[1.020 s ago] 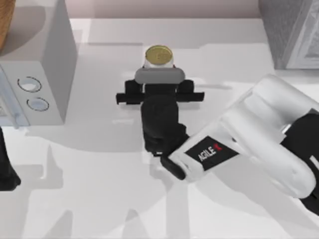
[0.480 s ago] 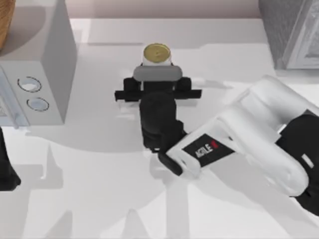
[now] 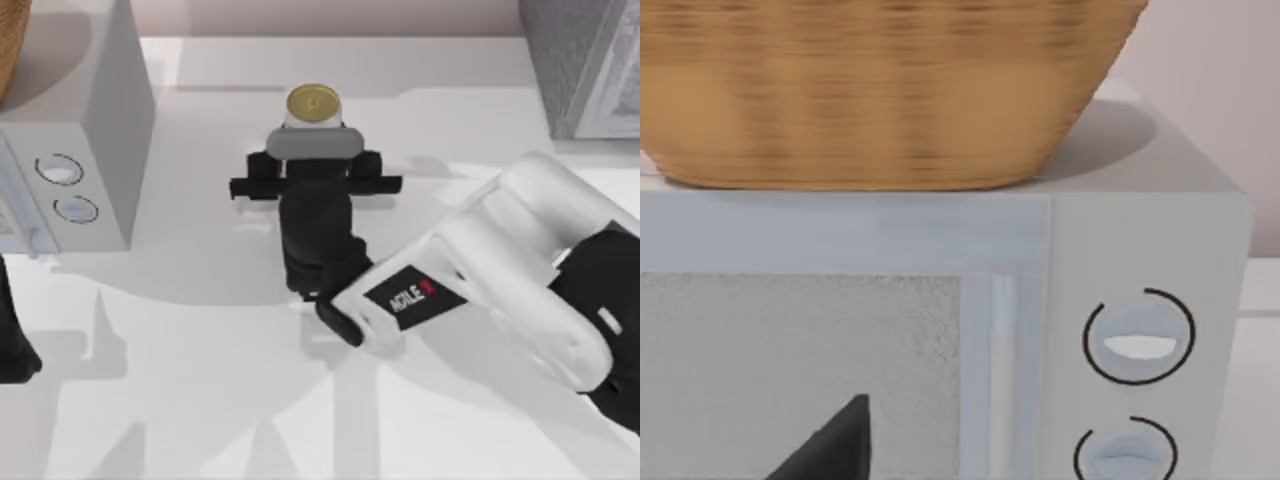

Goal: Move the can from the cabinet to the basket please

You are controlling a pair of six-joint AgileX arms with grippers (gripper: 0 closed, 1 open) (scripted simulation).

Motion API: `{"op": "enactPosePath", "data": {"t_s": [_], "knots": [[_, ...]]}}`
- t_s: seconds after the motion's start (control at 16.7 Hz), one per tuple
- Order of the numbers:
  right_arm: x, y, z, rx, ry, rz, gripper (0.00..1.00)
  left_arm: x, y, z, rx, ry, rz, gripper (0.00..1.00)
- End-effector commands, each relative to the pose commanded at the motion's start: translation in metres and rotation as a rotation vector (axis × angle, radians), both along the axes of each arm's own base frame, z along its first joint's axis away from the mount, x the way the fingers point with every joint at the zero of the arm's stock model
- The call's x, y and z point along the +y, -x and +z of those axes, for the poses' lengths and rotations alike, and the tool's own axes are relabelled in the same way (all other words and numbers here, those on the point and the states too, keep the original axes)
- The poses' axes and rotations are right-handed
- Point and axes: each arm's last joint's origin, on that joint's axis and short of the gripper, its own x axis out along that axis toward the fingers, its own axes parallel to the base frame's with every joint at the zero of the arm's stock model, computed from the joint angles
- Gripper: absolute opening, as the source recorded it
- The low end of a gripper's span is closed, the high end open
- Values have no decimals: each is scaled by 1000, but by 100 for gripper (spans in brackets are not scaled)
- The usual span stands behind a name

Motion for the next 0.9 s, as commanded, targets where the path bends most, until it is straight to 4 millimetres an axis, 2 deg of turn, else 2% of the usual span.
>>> {"op": "enactPosePath", "data": {"t_s": [0.66, 0.9], "knots": [[0, 0, 0, 0, 0, 0, 98, 0, 0, 0, 0, 0, 0, 100], [0, 0, 0, 0, 0, 0, 100, 0, 0, 0, 0, 0, 0, 100]]}}
